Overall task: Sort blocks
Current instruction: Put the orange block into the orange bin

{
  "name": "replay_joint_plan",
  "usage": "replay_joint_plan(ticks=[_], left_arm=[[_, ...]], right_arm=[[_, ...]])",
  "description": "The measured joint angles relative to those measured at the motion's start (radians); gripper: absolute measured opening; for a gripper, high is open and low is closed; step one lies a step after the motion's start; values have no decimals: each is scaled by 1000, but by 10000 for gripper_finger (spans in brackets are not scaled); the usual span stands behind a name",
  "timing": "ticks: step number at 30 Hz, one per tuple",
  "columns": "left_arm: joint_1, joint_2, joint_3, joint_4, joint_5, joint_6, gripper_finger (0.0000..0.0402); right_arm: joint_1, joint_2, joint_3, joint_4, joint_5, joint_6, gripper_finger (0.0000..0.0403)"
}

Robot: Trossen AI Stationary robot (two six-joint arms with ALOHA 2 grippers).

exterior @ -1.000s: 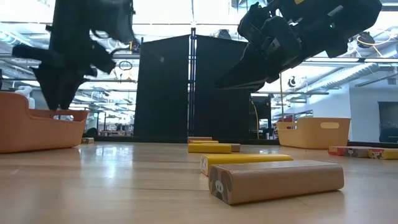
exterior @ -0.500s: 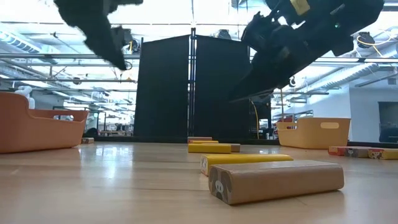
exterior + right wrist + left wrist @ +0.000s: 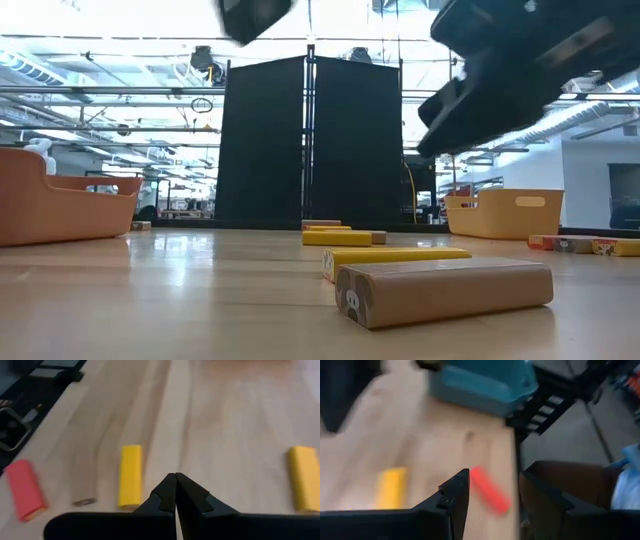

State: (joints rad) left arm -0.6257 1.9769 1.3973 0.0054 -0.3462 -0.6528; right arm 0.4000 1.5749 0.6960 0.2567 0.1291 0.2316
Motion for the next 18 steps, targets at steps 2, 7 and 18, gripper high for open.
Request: replay_joint_plan(ticks=[2, 7, 18], left_arm=[[-6, 86, 125, -31, 0, -22, 168], [-10, 272, 437, -263, -13, -135, 166], [-2, 521, 752, -531, 19, -262, 148]], right_arm=[[25, 0, 0, -10, 2, 15, 0], [79, 0, 0, -58, 4, 43, 0], [142, 0, 0, -103, 10, 47, 0]])
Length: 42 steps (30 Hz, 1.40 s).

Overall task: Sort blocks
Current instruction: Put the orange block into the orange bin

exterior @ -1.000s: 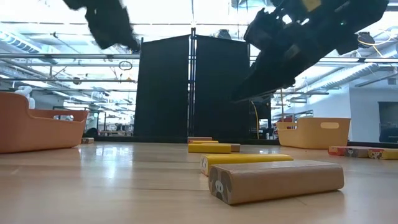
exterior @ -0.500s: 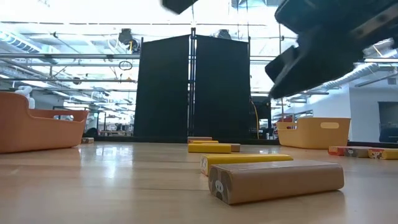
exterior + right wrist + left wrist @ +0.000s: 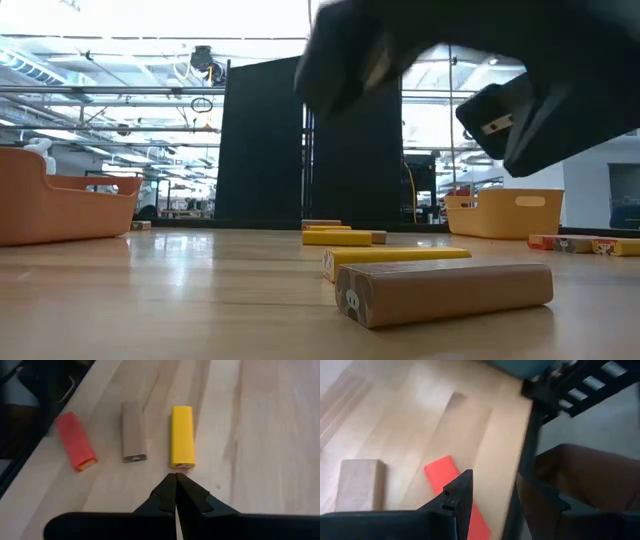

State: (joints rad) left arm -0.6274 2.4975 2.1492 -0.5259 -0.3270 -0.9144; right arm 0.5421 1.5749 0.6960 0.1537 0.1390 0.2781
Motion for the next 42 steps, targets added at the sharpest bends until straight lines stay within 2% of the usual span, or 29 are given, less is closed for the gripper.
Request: replay_joint_plan(ticks=[7, 20, 29, 35, 42], left_arm=[[5, 13, 4, -153, -11, -23, 148], [9, 19, 4, -82, 29, 25, 148], [18, 36, 3, -113, 41, 4, 148], [38, 44, 8, -205, 96, 7, 147], [56, 44, 17, -272, 126, 91, 147]], right_arm=[[24, 0, 0, -16, 29, -12, 0], [23, 0, 0, -25, 44, -12, 0], [23, 0, 0, -23, 44, -12, 0], [23, 0, 0, -24, 44, -11, 0], [23, 0, 0, -27, 44, -10, 0]])
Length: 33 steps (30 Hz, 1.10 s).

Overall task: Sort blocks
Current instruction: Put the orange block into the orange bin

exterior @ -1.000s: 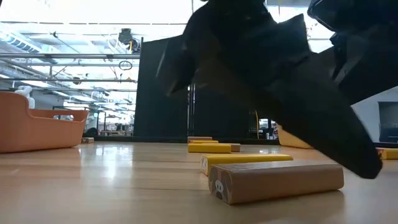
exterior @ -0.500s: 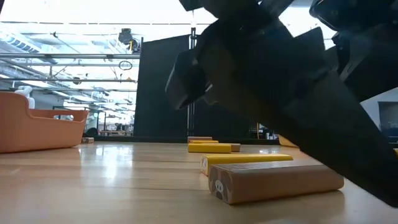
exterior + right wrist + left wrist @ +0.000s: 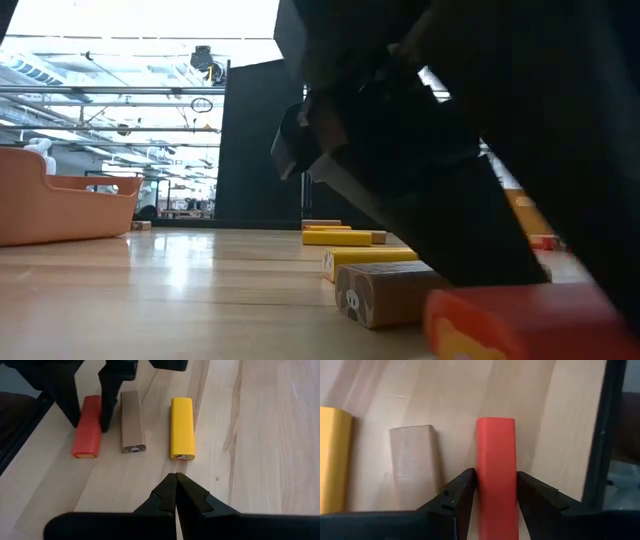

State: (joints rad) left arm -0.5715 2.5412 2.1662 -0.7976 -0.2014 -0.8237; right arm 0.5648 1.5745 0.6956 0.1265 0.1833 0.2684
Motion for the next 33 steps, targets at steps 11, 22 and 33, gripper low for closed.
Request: replay_joint_plan(ticks=[11, 22, 33], left_arm=[[3, 0, 0, -88, -36, 12, 124], [-5, -37, -10, -37, -18, 156, 83], [-16, -242, -8, -304, -298, 152, 83]], right_arm=[[0, 0, 0, -3, 2, 0, 0], [0, 0, 0, -5, 4, 0, 0], [-2, 0, 0, -4, 4, 0, 0]])
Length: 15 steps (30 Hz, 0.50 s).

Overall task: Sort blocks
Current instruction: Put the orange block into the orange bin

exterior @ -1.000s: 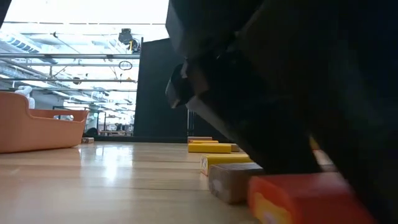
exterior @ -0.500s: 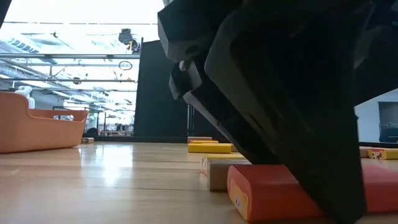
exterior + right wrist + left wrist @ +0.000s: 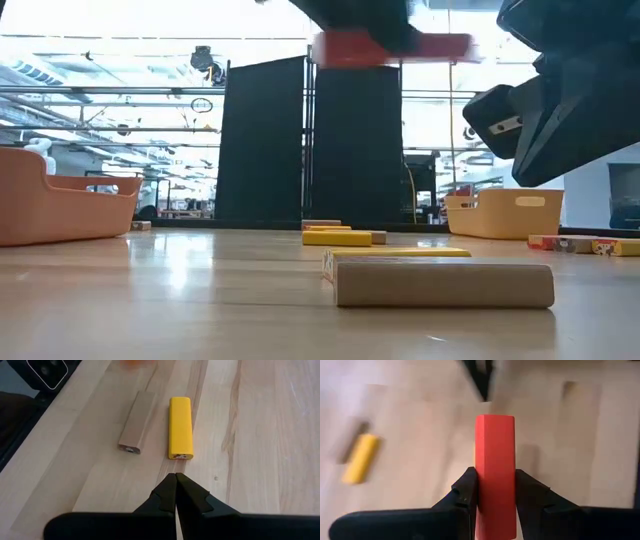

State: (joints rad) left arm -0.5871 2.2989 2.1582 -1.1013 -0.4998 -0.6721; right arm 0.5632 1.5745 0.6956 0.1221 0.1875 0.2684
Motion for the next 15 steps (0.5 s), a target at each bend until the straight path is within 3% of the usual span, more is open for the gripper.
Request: replay_joint_plan(ticks=[10, 15], left_arm=[[-3, -137, 1, -478, -176, -123, 82], [17, -277, -126, -465, -202, -71, 82]], right_arm=[[-4, 0, 0, 2, 28, -11, 0], [-33, 0, 0, 9, 28, -48, 0]])
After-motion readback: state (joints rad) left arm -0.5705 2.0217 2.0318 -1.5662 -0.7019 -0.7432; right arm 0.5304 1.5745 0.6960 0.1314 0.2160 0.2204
